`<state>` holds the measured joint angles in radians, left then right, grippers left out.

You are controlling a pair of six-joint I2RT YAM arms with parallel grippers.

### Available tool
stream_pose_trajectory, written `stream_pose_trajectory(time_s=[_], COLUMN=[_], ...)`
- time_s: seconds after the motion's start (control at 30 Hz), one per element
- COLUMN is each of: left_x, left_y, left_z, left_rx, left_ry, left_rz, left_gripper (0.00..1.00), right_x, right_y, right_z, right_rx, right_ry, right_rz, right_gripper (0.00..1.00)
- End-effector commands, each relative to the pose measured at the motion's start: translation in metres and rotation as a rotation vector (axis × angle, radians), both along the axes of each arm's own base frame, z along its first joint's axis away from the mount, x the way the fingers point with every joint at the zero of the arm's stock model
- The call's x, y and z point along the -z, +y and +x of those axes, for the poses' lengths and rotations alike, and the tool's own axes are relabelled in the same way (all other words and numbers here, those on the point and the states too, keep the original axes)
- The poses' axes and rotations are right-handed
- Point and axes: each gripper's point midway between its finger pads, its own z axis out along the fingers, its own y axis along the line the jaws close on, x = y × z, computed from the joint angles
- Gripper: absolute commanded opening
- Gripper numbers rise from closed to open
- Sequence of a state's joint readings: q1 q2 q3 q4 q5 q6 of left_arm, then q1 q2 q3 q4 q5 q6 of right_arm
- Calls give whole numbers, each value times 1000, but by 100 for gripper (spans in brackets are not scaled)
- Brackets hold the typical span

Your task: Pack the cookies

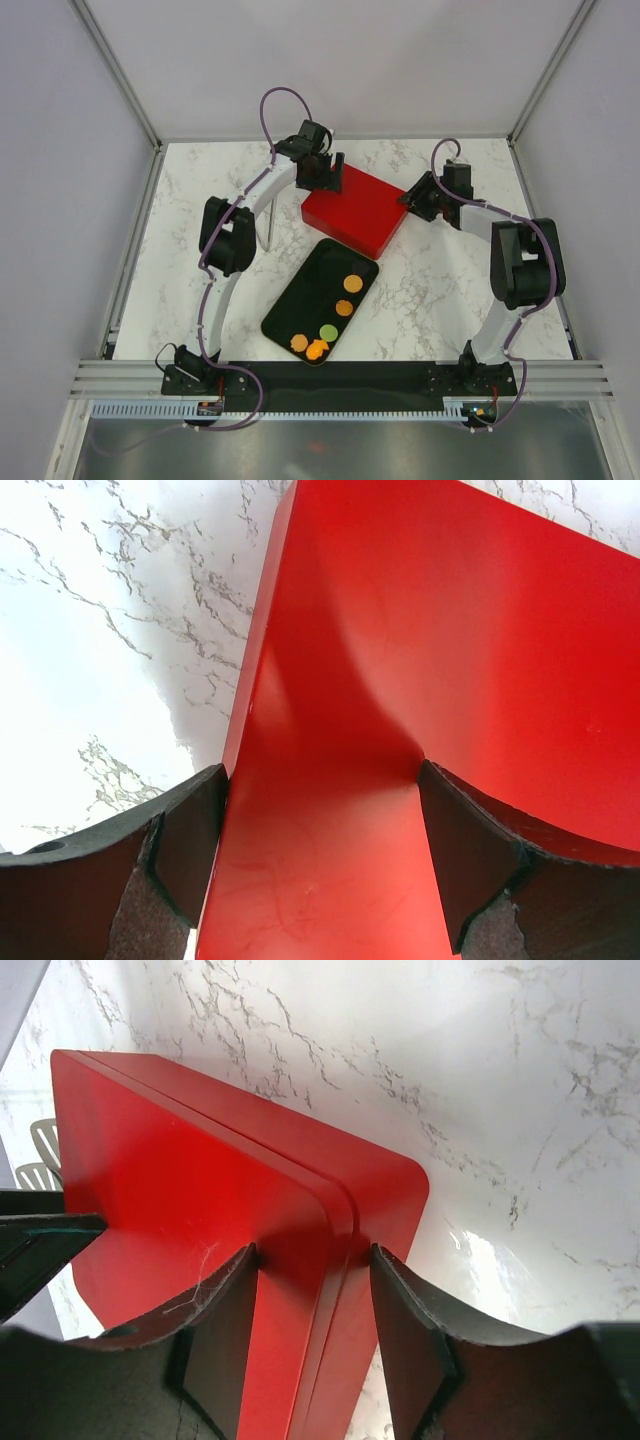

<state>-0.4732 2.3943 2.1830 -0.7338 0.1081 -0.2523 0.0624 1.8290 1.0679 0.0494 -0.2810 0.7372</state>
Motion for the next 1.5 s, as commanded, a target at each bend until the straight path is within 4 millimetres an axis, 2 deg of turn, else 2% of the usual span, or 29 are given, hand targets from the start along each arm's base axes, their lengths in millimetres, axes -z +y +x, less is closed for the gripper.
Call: stream_pose_trajectory(time_s=[0.0,0.07,0.1,0.13,0.33,0.37,0.43,0.57,0.63,0.7,0.87,1.0,1.03,1.1,1.13,1.23,1.27,1.33,1.37,1.43,1.47], left_x=[23,24,23,24,22,22,21,23,23,23,23,23,23,22,20,13,8,3,-4,-20,-37], left_y=[2,4,4,5,5,5,4,7,7,8,10,10,10,10,9,5,3,2,2,-1,-2], left_z=[-22,-23,-23,-23,-24,-24,-24,-26,-25,-25,-24,-24,-25,-25,-25,-24,-22,-20,-18,-11,-8], left_rx=[52,51,51,50,51,52,51,52,53,55,57,55,56,54,51,47,37,17,-5,-27,-34], left_ry=[67,67,67,68,66,66,64,69,65,67,62,63,65,63,63,59,53,43,32,-12,-49], left_rz=[64,72,74,75,75,74,72,82,85,89,102,105,105,101,93,69,55,47,34,6,-14], left_gripper=[84,84,84,84,84,84,83,83,83,83,83,83,83,83,83,84,84,84,84,84,84], right_x=[44,49,46,46,34,34,38,55,69,75,95,102,101,93,89,65,52,34,17,-7,-28], right_y=[-18,-21,-27,-24,-17,-26,-26,-31,-36,-44,-54,-57,-57,-54,-54,-51,-51,-50,-50,-51,-51], right_z=[-15,-18,-12,-13,-4,-4,-1,-3,-12,-14,-34,-45,-45,-43,-41,-28,-16,-7,6,16,28], right_rx=[53,70,87,74,76,93,107,133,128,140,114,97,94,79,78,54,53,46,48,50,50], right_ry=[94,107,85,87,34,37,39,79,130,153,270,308,304,276,263,212,182,158,118,73,26], right_rz=[-54,-34,-13,21,85,108,145,141,78,6,-97,-128,-131,-120,-119,-108,-110,-105,-105,-107,-108], right_gripper=[55,55,57,60,61,61,60,51,43,41,22,14,16,24,31,38,40,50,52,59,61])
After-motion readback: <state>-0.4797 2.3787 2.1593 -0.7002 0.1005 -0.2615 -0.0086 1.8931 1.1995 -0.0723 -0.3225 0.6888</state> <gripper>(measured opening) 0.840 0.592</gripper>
